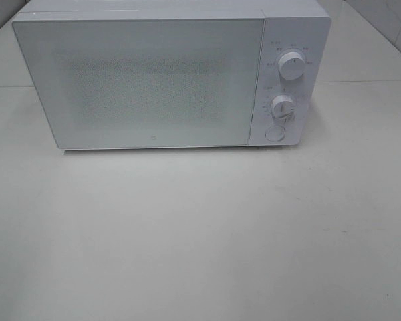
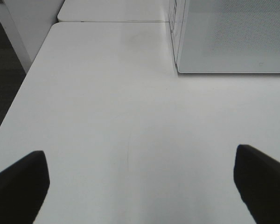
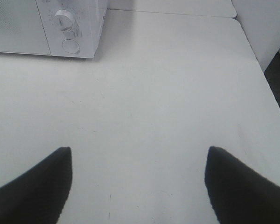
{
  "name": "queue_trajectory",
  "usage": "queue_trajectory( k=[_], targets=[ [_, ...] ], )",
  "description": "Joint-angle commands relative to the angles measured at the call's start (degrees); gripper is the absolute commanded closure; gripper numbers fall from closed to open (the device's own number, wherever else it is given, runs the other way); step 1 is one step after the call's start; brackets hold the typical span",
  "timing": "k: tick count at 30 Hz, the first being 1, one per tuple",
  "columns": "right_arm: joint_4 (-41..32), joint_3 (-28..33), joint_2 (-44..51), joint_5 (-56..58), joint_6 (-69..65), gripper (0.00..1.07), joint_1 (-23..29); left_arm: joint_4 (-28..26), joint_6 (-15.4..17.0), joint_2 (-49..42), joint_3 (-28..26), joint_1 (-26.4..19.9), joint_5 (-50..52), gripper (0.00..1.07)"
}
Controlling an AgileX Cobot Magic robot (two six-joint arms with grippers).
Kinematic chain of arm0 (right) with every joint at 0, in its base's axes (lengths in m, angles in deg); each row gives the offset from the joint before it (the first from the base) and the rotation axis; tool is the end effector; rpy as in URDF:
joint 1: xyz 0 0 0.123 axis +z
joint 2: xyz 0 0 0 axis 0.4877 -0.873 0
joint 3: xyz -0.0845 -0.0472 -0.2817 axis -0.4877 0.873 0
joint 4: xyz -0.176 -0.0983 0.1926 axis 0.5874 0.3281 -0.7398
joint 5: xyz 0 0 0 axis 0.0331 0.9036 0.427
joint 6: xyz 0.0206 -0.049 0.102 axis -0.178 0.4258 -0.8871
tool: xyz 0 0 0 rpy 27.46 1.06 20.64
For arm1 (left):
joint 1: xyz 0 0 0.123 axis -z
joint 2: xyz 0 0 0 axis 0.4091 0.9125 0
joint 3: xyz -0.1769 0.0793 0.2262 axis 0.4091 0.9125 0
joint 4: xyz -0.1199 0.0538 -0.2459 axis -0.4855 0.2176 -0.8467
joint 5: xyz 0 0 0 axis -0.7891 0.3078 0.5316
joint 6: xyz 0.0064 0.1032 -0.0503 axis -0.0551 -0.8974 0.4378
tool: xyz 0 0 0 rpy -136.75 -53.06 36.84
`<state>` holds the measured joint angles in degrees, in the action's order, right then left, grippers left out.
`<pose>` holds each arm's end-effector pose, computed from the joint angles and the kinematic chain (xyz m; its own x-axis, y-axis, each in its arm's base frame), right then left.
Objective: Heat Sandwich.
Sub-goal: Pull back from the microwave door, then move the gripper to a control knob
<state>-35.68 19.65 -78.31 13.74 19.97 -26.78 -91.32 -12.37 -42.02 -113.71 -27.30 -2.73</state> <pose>0.0269 -0.0054 0.2839 -0.4320 -0.0507 -0.9005 -0.0055 0.9985 -0.0536 0.0285 -0.0049 0.2802 -0.4449 0.0021 -0.8956 0.0074 1.0000 -0.0013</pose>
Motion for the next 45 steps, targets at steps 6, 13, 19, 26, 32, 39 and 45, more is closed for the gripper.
queue_trajectory(
  k=[6,13,19,26,32,39,45],
  targets=[
    [-0.1,0.3,1.3,-0.5,-0.7,0.31,-0.4,-0.3,0.1,-1.8,0.1,-0.1,0.9,0.05],
    [-0.1,0.3,1.3,-0.5,-0.6,0.31,-0.3,-0.3,0.1,-1.8,0.1,-0.1,0.9,0.05],
    [0.6,-0.7,0.2,-1.6,-0.3,0.31,-0.3,-0.3,0.1,-1.8,0.1,-0.1,0.9,0.05],
    [0.5,-1.6,-4.5,-3.9,-0.9,0.31,-0.3,-0.3,0.1,-1.8,0.1,-0.1,0.9,0.05],
    [0.3,-1.5,-12.0,-8.9,-2.2,0.31,-0.3,-0.3,0.1,-1.8,0.1,-0.1,0.9,0.05],
    [0.1,-1.3,-17.6,-17.1,-3.2,0.31,-0.3,-0.3,0.1,-1.8,0.1,-0.1,0.9,0.05],
    [0.1,-1.1,-20.9,-19.7,-3.2,0.31,-0.3,-0.3,0.1,-1.8,0.1,-0.1,0.9,0.05]
  ],
)
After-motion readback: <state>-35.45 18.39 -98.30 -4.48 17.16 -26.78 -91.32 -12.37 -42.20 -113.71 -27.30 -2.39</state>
